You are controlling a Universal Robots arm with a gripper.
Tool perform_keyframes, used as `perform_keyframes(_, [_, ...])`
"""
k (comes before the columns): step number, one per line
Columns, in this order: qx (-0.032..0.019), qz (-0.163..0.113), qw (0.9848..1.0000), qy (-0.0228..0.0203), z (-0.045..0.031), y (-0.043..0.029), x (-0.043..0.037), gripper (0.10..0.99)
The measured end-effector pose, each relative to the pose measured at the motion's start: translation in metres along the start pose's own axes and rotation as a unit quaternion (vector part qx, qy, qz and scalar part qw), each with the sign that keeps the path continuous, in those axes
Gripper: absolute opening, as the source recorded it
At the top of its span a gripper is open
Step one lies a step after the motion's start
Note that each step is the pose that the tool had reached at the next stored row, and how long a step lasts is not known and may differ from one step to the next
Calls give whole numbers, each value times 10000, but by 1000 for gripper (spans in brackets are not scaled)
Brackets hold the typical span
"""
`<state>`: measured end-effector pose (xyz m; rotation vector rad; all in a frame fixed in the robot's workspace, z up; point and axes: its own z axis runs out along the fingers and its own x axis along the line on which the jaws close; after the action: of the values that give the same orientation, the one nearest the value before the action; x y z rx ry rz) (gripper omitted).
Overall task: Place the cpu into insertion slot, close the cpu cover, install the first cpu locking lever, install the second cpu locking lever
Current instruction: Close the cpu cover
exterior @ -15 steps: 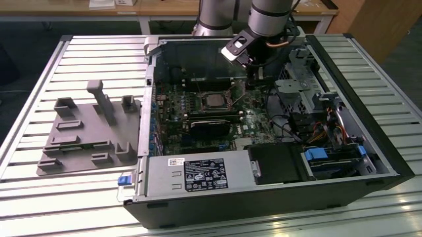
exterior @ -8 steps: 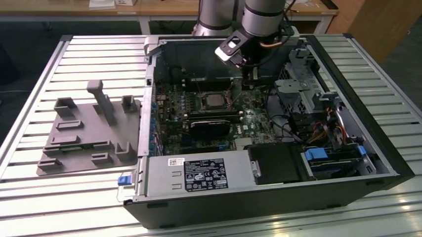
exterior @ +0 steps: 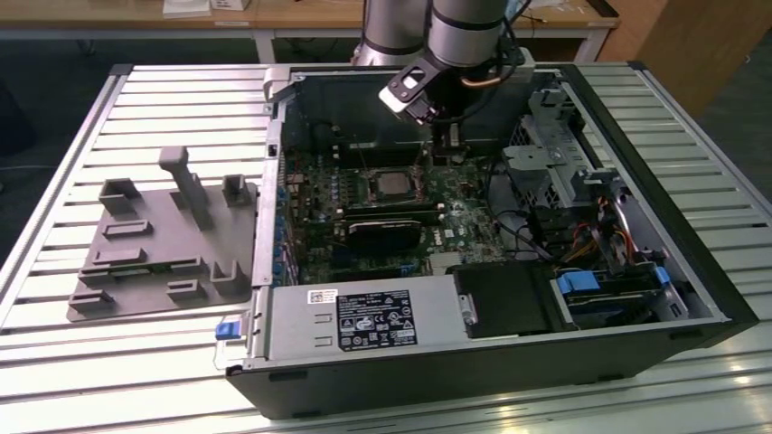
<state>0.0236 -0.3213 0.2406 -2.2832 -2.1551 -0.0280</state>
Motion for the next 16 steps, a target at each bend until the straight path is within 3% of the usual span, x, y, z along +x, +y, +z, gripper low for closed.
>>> perform_keyframes(6, [-18, 0, 10000, 2, -1, -108, -6, 102])
perform_keyframes(16, [-20, 0, 10000, 3, -1, -118, -7, 102])
